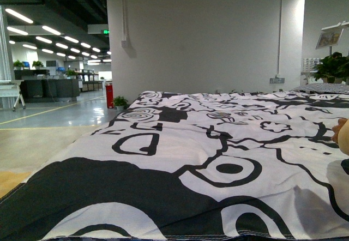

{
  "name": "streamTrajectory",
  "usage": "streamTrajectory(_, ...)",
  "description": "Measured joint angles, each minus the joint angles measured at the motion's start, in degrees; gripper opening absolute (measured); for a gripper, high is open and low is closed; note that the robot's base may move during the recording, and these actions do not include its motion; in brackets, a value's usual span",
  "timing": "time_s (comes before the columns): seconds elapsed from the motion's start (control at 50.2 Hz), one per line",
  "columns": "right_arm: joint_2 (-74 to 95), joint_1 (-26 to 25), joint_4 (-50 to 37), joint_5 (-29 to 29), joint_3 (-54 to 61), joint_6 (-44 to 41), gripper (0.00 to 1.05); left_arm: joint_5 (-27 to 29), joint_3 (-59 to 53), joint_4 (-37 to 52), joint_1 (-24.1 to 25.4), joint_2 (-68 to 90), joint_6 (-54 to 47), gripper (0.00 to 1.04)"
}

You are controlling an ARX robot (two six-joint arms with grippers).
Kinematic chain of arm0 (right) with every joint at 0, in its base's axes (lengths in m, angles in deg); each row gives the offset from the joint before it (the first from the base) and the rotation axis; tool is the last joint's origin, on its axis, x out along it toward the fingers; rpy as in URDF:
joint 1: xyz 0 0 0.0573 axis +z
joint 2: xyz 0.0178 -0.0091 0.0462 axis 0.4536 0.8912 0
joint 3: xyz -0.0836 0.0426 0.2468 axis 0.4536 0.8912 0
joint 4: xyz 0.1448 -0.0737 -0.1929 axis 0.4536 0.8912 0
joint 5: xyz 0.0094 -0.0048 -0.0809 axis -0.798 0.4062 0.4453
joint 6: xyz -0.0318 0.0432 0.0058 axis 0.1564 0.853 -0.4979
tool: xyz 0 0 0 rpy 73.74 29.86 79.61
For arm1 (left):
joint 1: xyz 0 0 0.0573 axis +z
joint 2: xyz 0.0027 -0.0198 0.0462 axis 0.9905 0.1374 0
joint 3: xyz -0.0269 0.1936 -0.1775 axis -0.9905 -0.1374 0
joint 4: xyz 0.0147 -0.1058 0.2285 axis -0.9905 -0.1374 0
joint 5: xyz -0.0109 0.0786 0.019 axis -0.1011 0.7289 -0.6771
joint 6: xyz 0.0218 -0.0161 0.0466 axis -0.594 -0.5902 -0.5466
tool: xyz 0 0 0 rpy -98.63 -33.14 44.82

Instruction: Put away toys

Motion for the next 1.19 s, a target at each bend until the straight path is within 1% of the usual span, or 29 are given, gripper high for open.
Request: streamTrajectory(1.194, -0.37, 0.07, 0.00, 0.26, 0.02, -0.15, 0.17, -0.02, 0.00, 0.00, 0.00, 0.04, 0.00, 0.99)
